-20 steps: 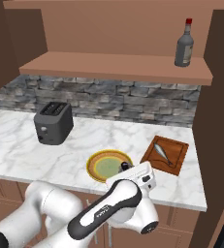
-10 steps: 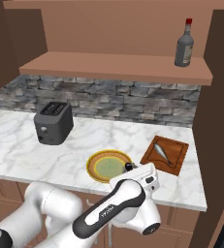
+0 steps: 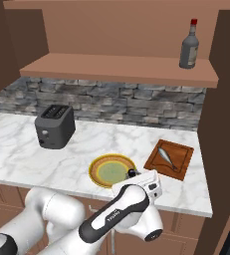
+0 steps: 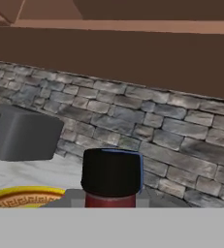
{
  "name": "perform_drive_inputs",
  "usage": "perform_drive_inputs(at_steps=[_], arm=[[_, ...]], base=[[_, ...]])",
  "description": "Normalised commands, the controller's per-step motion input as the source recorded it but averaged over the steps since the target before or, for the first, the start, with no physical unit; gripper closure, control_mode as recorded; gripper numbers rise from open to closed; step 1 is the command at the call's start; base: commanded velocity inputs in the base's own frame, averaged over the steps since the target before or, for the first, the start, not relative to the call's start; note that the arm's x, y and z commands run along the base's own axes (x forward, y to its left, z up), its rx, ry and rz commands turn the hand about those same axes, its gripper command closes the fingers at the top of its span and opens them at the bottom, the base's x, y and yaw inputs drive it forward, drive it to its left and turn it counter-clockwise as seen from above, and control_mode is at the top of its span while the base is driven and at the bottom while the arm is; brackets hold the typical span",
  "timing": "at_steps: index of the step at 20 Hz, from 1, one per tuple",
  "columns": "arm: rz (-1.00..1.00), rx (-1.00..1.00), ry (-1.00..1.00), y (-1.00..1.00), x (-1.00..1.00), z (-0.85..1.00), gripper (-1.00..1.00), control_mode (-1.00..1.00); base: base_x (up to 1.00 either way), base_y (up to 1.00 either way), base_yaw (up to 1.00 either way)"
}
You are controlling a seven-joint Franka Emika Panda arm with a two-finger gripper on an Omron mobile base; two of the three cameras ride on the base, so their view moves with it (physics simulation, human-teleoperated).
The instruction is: Pick the fish from the plate and place it on the cutting board. Then pick the condiment bottle from the cabinet and place it next to the cutting board.
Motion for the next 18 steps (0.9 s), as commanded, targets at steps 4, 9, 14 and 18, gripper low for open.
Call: perform_drive_inputs(at_steps=[4,9,14,18], arm=[[0.0,0.11,0.07,0.05,0.11,-0.11,1.0,-1.0],[0.0,0.12,0.04,0.01,0.1,-0.08,1.0,-1.0],[-0.01,0.05,-0.03,0.0,0.13,-0.07,1.0,-1.0],[-0.02,0.03,-0.12,0.0,0.13,-0.05,1.0,-1.0]], base=[[0.0,0.0,0.0],[0.0,0.0,0.0],[0.0,0.0,0.0],[0.0,0.0,0.0]])
